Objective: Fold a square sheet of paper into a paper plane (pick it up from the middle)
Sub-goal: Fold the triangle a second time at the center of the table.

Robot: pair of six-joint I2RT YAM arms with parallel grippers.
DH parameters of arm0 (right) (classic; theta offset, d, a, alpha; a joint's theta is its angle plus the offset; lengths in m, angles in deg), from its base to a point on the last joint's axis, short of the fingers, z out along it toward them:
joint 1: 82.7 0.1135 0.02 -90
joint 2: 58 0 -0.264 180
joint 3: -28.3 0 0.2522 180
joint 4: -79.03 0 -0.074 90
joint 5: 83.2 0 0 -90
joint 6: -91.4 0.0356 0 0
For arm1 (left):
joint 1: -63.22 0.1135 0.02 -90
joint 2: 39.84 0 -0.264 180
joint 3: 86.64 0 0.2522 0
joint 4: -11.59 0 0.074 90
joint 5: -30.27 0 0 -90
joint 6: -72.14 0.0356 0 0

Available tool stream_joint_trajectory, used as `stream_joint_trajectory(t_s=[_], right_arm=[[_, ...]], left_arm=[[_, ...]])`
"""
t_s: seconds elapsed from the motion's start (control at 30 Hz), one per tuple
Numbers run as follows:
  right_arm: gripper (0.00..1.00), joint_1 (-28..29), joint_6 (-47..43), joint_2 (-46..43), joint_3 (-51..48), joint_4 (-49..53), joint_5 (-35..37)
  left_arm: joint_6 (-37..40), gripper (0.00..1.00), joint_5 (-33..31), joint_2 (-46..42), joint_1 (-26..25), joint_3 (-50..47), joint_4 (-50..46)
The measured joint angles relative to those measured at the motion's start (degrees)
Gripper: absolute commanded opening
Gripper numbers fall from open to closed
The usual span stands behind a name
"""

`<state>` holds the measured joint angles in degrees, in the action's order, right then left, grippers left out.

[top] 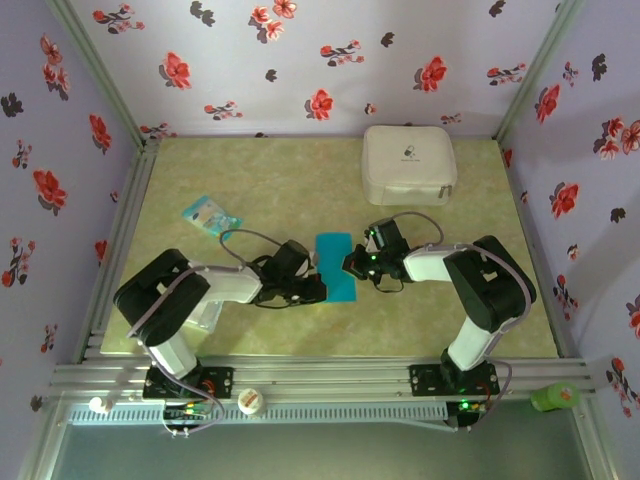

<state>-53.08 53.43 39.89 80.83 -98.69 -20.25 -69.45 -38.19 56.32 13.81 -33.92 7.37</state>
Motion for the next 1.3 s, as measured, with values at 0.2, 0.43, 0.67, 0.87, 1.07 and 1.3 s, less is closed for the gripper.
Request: stream_joint_trajectory(t_s=[0.2, 0.43, 0.67, 0.87, 1.07, 1.3], right_arm=[[0.0, 0.0, 0.0, 0.0, 0.0, 0.0, 0.0], [0.0, 0.0, -0.6, -0.1, 0.0, 0.0, -0.1], [0.1, 0.0, -0.9, -0.4, 0.7, 1.2, -0.2], [0.17, 0.0, -1.6, -4.7, 1.0, 5.0, 0.5], [0.19, 0.0, -2.5, -11.3, 0.8, 9.6, 2.9], [0.22, 0.0, -2.6, -16.4, -2.1, 14.4, 4.6]], left_arm=[[-0.6, 0.0, -0.5, -2.5, -0.8, -2.2, -0.8], [0.1, 0.0, -1.7, -8.2, -1.2, -1.7, -4.7], [4.7, 0.0, -3.0, -7.8, 2.9, 6.1, -7.8], [9.2, 0.0, -3.2, -1.5, 5.6, 13.5, -10.8], [11.3, 0.0, -2.9, 1.6, 5.6, 15.1, -12.0], [12.0, 0.0, -2.0, 3.0, 5.6, 16.2, -12.0]])
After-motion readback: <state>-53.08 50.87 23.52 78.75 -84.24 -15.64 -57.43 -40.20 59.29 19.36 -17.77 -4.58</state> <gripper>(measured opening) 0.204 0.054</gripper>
